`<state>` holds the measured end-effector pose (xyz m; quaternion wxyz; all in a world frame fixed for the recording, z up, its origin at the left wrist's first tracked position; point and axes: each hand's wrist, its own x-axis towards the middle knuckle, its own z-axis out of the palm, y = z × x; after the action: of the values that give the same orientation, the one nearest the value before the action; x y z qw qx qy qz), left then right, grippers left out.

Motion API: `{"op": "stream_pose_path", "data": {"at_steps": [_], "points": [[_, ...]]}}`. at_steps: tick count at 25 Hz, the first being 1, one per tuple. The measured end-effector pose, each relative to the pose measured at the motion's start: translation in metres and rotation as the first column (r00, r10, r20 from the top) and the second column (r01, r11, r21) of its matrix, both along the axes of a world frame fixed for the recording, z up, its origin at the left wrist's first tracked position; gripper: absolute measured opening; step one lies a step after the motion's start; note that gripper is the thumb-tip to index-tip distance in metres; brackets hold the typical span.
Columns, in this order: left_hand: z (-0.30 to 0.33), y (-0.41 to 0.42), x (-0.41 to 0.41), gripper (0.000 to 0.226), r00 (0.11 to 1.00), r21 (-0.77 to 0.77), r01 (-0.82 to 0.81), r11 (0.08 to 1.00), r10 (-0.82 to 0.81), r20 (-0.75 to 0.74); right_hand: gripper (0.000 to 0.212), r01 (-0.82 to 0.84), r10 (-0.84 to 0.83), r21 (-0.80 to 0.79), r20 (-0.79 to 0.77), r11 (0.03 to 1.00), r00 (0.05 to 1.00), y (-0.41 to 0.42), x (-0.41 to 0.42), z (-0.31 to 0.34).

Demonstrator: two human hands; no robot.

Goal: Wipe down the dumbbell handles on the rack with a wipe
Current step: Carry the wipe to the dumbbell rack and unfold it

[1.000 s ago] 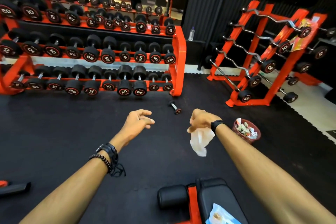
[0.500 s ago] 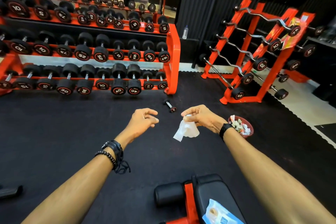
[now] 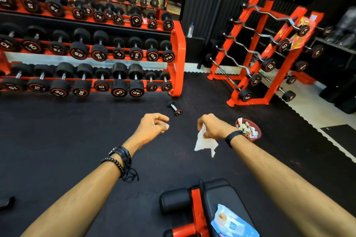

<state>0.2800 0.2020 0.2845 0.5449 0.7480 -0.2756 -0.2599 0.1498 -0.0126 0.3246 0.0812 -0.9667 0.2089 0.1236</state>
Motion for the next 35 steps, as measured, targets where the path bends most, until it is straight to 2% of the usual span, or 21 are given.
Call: {"op": "stream_pose_path", "data": {"at_steps": [2, 7, 10, 16, 18, 19, 20, 22, 23, 24, 27, 32, 35], "points": [[-0.005, 0.005, 0.003, 0.019, 1.0, -0.008, -0.007, 1.0, 0.006, -0.014, 0.012, -0.04, 0.042, -0.057, 0.028, 0.998, 0.999, 0.009, 0.004, -0.002], [-0.018, 0.033, 0.013, 0.02, 0.999, -0.001, -0.045, 0.999, 0.045, -0.023, 0.02, -0.17, 0.175, -0.22, 0.003, 0.961, 0.985, 0.04, 0.024, -0.008], [-0.023, 0.053, 0.019, 0.021, 0.997, 0.017, -0.076, 0.997, 0.076, -0.022, 0.012, -0.225, 0.226, -0.2, -0.019, 0.954, 0.974, 0.052, 0.038, -0.013], [-0.02, 0.082, 0.041, 0.017, 0.986, 0.044, -0.166, 0.985, 0.166, 0.014, 0.017, -0.286, 0.284, -0.172, -0.039, 0.943, 0.958, 0.07, 0.078, -0.011], [-0.016, 0.086, 0.05, 0.017, 0.982, 0.052, -0.185, 0.981, 0.184, 0.034, 0.012, -0.297, 0.31, -0.196, 0.041, 0.935, 0.95, 0.068, 0.093, -0.009], [-0.015, 0.087, 0.055, 0.016, 0.98, 0.053, -0.197, 0.979, 0.195, 0.045, 0.01, -0.312, 0.344, -0.204, 0.142, 0.928, 0.928, 0.068, 0.102, -0.009], [-0.014, 0.088, 0.061, 0.016, 0.977, 0.055, -0.208, 0.977, 0.205, 0.053, 0.011, -0.31, 0.338, -0.142, 0.281, 0.94, 0.898, 0.069, 0.111, -0.007], [-0.014, 0.087, 0.075, 0.015, 0.973, 0.066, -0.225, 0.972, 0.221, 0.063, 0.018, -0.264, 0.159, 0.16, 0.478, 0.951, 0.864, 0.07, 0.129, 0.001], [-0.013, 0.085, 0.083, 0.015, 0.972, 0.073, -0.228, 0.971, 0.223, 0.071, 0.018, -0.231, 0.059, 0.299, 0.491, 0.926, 0.869, 0.069, 0.14, 0.002], [-0.013, 0.082, 0.092, 0.015, 0.971, 0.077, -0.23, 0.97, 0.224, 0.081, 0.017, -0.21, 0.008, 0.358, 0.491, 0.91, 0.871, 0.067, 0.15, 0.003], [-0.011, 0.071, 0.125, 0.015, 0.966, 0.085, -0.241, 0.967, 0.231, 0.116, 0.02, -0.19, -0.033, 0.416, 0.473, 0.889, 0.881, 0.054, 0.182, -0.002], [0.011, 0.027, 0.188, 0.013, 0.962, 0.09, -0.237, 0.967, 0.22, 0.16, 0.031, -0.192, 0.014, 0.422, 0.39, 0.886, 0.921, 0.012, 0.236, 0.005], [0.022, -0.004, 0.217, 0.012, 0.96, 0.062, -0.221, 0.973, 0.205, 0.192, 0.03, -0.139, 0.002, 0.45, 0.291, 0.882, 0.957, -0.017, 0.259, 0.012]]}}
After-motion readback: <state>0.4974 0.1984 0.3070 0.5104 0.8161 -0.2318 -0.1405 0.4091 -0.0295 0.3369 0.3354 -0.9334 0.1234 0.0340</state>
